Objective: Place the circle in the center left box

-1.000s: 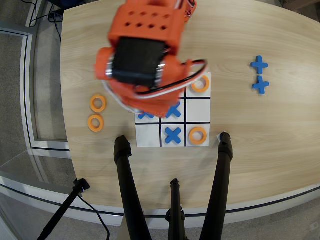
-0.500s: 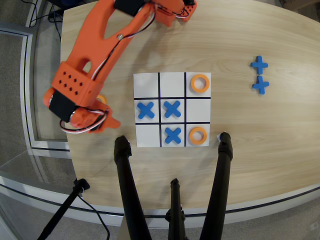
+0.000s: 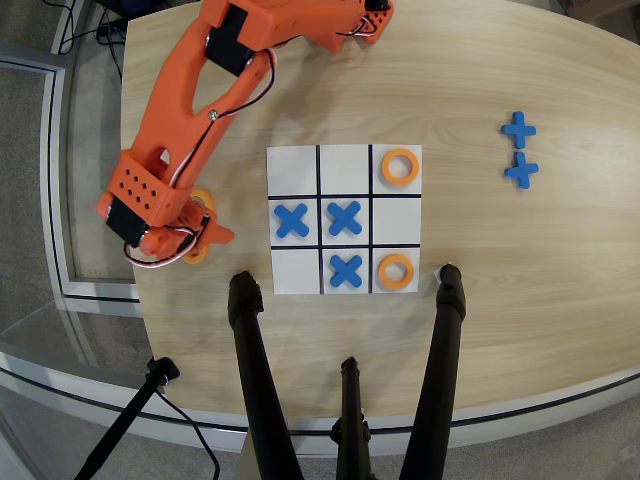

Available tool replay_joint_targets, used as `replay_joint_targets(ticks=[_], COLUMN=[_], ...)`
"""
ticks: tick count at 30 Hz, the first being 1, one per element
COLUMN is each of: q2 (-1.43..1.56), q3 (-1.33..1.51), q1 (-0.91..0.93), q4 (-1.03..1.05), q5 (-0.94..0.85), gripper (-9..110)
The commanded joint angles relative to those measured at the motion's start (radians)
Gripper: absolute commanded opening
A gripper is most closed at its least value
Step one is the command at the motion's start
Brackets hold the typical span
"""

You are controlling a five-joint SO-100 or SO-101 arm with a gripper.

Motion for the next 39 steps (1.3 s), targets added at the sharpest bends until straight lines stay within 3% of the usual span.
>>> replay_joint_targets(ticks=[1, 31, 39], q2=[0.005, -0.163, -0.166], q3=[-0.003, -0.095, -0.063], q1=[0.011, 0.025, -0.002], q4=[0.008, -0.058, -0.057], q5=[-0.005, -0.008, -0.006], gripper=[30, 29, 18])
